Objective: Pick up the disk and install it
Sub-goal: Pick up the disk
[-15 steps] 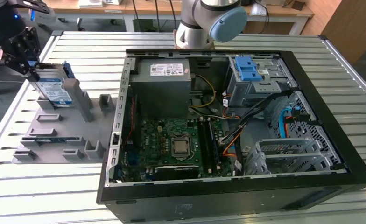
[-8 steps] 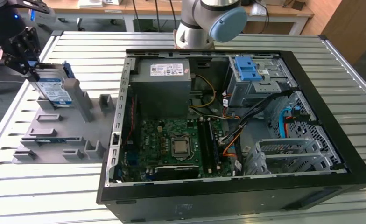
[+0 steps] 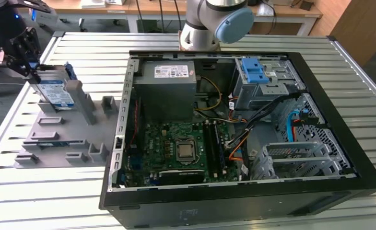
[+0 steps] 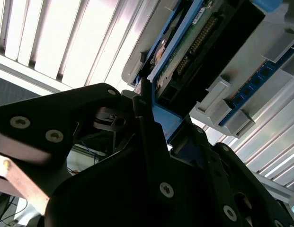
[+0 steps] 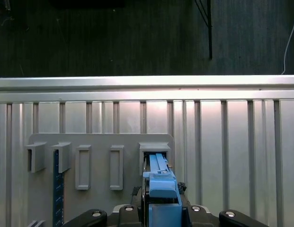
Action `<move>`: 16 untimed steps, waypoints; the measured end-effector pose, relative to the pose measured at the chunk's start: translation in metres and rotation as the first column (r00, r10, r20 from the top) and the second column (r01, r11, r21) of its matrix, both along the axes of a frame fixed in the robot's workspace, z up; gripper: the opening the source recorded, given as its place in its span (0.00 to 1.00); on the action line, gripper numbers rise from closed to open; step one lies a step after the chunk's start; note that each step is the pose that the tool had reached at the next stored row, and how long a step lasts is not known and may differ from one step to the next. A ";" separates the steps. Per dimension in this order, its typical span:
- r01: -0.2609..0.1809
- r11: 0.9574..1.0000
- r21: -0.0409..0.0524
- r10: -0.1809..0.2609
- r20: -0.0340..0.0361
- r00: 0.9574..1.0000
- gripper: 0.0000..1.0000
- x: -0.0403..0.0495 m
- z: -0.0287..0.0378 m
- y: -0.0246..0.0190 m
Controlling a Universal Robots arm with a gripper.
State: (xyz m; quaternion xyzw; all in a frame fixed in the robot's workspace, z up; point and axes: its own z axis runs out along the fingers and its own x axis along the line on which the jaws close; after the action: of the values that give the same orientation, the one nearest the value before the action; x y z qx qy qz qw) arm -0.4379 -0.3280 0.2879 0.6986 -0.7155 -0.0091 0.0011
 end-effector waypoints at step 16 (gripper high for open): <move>-0.035 0.999 -0.001 0.035 0.000 0.999 0.37 -0.0003 0.0000 -0.0026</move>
State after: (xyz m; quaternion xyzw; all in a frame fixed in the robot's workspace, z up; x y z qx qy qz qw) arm -0.4382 -0.3306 0.2879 0.7111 -0.7030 -0.0087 0.0017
